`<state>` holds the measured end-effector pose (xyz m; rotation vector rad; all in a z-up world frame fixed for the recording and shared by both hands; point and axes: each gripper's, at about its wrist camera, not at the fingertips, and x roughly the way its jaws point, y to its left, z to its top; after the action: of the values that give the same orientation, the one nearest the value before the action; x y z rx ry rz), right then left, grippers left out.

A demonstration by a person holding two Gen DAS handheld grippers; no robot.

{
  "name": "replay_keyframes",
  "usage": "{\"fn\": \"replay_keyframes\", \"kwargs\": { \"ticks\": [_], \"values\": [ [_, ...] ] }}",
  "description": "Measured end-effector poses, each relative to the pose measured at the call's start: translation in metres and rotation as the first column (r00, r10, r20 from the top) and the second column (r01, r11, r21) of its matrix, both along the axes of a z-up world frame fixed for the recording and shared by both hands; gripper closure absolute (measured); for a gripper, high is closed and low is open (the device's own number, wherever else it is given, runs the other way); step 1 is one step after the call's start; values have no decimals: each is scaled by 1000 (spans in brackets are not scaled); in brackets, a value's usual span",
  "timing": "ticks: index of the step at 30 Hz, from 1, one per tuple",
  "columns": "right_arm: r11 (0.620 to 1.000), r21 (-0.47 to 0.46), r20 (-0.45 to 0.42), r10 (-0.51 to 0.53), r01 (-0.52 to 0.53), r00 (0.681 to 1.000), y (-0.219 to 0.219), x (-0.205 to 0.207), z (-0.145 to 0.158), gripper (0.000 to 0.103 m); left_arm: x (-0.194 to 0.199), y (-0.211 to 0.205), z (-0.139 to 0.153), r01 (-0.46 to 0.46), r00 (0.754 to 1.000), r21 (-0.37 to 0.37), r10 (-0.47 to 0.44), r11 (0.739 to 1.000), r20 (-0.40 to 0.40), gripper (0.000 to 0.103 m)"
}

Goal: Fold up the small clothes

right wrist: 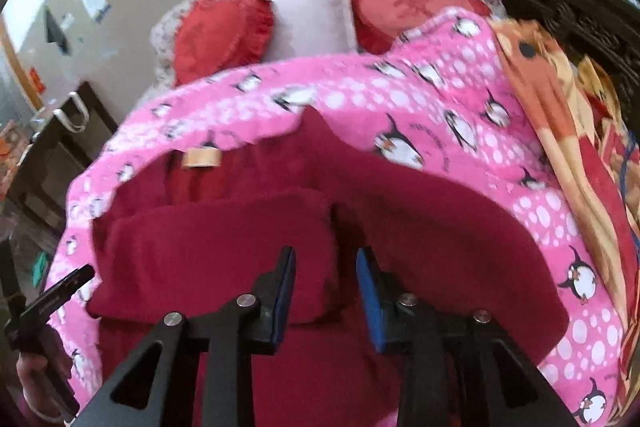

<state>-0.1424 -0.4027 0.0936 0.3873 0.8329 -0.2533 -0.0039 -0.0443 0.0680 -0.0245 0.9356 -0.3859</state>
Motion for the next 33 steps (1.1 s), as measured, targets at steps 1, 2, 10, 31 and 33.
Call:
{"fn": "replay_keyframes", "kwargs": {
  "ticks": [1, 2, 10, 31, 33],
  "values": [
    [1000, -8, 20, 16, -16, 1000, 6, 0, 5, 73, -1, -2, 3, 8, 1000, -7, -8, 1000, 7, 38],
    [1000, -17, 34, 27, -26, 999, 11, 1, 9, 73, -2, -7, 6, 21, 1000, -12, -21, 1000, 11, 38],
    [996, -20, -71, 84, -86, 994, 25, 38, -30, 73, -9, -60, -24, 100, 994, 72, -98, 992, -40, 38],
    [998, -34, -42, -46, 45, 998, -47, -42, -26, 55, -23, -56, -13, 106, 993, 60, -103, 993, -52, 38],
    [996, -91, -35, 12, -15, 999, -33, -40, -20, 55, -23, -58, -11, 111, 993, 65, -108, 992, -45, 38]
  ]
}}
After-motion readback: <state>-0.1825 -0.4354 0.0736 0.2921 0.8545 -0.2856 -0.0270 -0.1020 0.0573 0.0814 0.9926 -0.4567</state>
